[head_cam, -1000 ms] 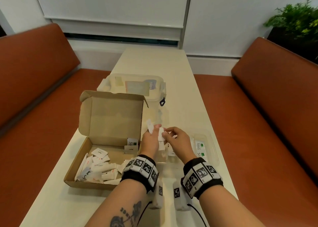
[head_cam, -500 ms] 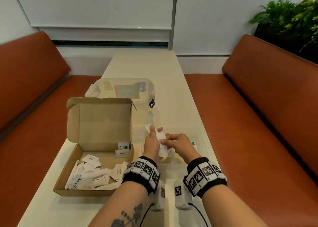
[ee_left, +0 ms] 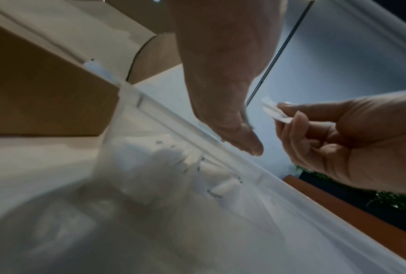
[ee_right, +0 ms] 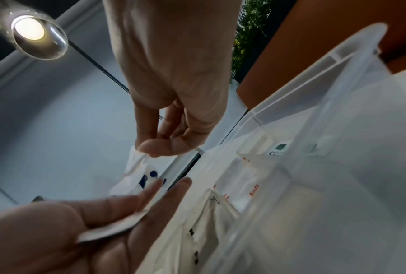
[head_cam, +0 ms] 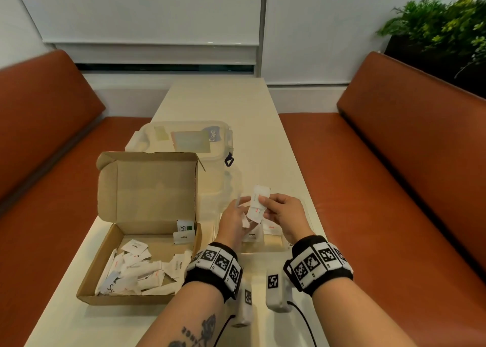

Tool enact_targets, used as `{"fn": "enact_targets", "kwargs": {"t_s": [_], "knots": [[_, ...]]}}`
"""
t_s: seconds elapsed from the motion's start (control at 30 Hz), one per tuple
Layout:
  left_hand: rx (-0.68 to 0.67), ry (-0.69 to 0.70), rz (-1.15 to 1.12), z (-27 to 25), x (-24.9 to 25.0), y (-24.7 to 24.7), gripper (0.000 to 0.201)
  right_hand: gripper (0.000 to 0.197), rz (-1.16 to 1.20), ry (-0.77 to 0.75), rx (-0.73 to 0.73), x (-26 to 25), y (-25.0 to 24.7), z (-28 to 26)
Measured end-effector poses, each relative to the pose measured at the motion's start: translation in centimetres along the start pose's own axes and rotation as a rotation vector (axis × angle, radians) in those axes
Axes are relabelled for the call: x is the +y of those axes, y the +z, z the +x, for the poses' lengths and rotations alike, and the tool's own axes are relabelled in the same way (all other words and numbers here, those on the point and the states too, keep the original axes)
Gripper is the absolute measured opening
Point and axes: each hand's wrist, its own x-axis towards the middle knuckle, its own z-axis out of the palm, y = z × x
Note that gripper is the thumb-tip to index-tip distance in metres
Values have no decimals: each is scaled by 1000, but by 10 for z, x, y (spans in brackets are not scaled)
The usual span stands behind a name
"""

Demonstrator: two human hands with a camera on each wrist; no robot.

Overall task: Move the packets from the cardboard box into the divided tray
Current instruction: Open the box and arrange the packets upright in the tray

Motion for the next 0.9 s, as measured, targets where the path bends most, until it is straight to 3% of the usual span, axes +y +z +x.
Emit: {"fn": "enact_targets", "kwargs": {"t_s": [0.13,0.3,0.37,0.47,0.53,0.63,0.77,0.83,0.9], "knots": [[-83,-83,-11,-3,4,2,19,9,-5,4,-47,3,1,-2],[-251,-161,229,-10,5,-1,26,10,-116,-22,-183,-4,-2,-4],[-260,-168,261,-12,6,0,27,11,-181,-30,-206,-7,-2,-4],[-212,-144,221,-11,7,1,22,9,-193,-54,-114,-6,-4,-1],[-142,-124,194,-7,6,0,33,11,-140,-56,-55,-6,-6,1],[-69,-93,79,-2,5,-3,31,11,-25,9,-79,-7,-8,2],[-143,-134,-100,-2,8,-2,36,16,-64,35,-50,1,-3,3],[-221,-91,-20,-4,6,-2,24,11,-77,37,-20,5,-2,4],[-232,-21,70,-2,1,-4,23,6,-100,46,-23,6,-5,4]]}}
